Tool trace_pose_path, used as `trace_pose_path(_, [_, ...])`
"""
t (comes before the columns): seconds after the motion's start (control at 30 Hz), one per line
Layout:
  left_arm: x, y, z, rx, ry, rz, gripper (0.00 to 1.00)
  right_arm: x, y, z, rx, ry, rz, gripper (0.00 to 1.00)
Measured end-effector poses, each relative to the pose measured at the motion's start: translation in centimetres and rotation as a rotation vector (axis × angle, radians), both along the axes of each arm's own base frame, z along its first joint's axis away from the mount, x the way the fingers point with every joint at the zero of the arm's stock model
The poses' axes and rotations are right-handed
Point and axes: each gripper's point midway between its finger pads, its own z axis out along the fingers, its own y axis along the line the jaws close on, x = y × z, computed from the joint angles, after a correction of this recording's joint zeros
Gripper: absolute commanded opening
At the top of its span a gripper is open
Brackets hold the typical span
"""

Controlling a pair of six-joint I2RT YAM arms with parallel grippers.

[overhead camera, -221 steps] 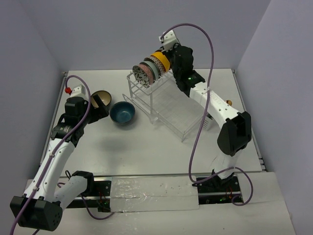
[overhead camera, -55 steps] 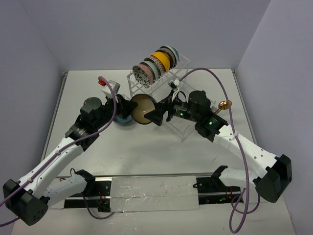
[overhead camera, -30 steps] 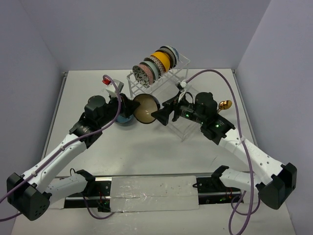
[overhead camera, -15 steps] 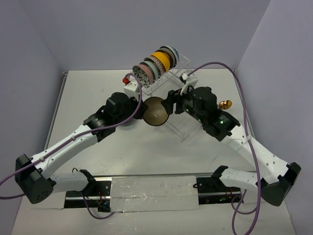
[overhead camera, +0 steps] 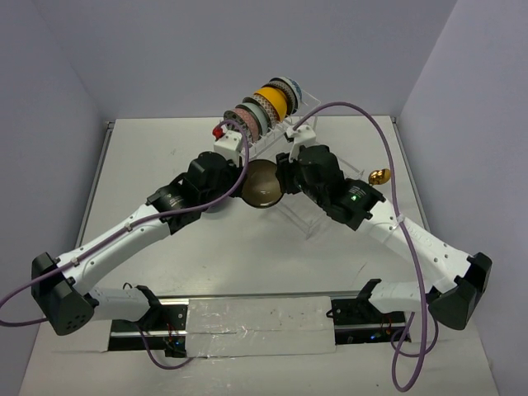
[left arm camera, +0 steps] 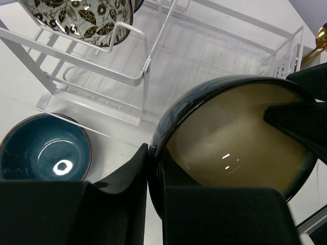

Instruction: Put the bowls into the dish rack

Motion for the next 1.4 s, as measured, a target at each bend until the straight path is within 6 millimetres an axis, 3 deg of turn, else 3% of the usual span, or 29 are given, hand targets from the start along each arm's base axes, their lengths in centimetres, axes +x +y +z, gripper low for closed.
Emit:
trace_pose_path(0.13, [0.0, -0.1, 0.5, 0.0, -0.005, 0.0, 0.0, 0.2, 0.0, -0.4, -0.023, 0.004, -0.009, 0.42])
trace_pose_path(0.37, [-0.1, -0.2, 0.4, 0.005, -0.003, 0.001, 0.04, 0.5, 0.4, -1.4, -0.067, 0.011, -0.013, 0.0])
trace_pose_path(0.43, [-0.1, -0.1, 0.3, 0.006, 0.001, 0.004, 0.14, 0.6, 0.3, -1.5, -0.069, 0.01, -0.017, 0.0])
trace_pose_path(0.53, [-0.1, -0.2, 0.4, -0.004, 0.004, 0.009, 0.47, 0.7, 0.0, -1.5, -0.09, 0.003, -0.029, 0.0])
trace_pose_path(0.57, [0.0, -0.2, 0.6, -0.016, 0.001, 0.015, 0.64, 0.8, -0.3, -1.7, -0.105, 0.004, -0.037, 0.0])
trace_pose_path(0.7, [0.2, 0.0, 1.2, -0.063, 0.006, 0.04, 0.84, 1.3, -2.2, -2.3, -0.186, -0.013, -0.111, 0.0])
trace_pose_path(0.77, [0.6, 0.6, 1.6, -0.091, 0.013, 0.063, 0.88, 1.7, -3.4, -2.6, -0.237, -0.029, -0.161, 0.0])
trace_pose_path(0.87, [1.7, 3.0, 2.0, -0.153, 0.038, 0.128, 0.9, 2.4, -5.4, -3.0, -0.327, -0.061, -0.255, 0.0])
trace_pose_path(1.07, [3.8, 10.3, 2.1, -0.255, 0.1, 0.303, 0.91, 4.0, -8.8, -4.3, -0.543, -0.145, -0.428, 0.0])
trace_pose_path(1.23, [3.0, 14.3, 1.4, -0.264, 0.122, 0.378, 0.93, 5.2, -9.7, -5.6, -0.681, -0.188, -0.506, 0.0])
trace_pose_path(1.4, [1.8, 17.9, -0.8, -0.255, 0.145, 0.466, 0.93, 6.0, -9.5, -6.9, -0.785, -0.233, -0.542, 0.0])
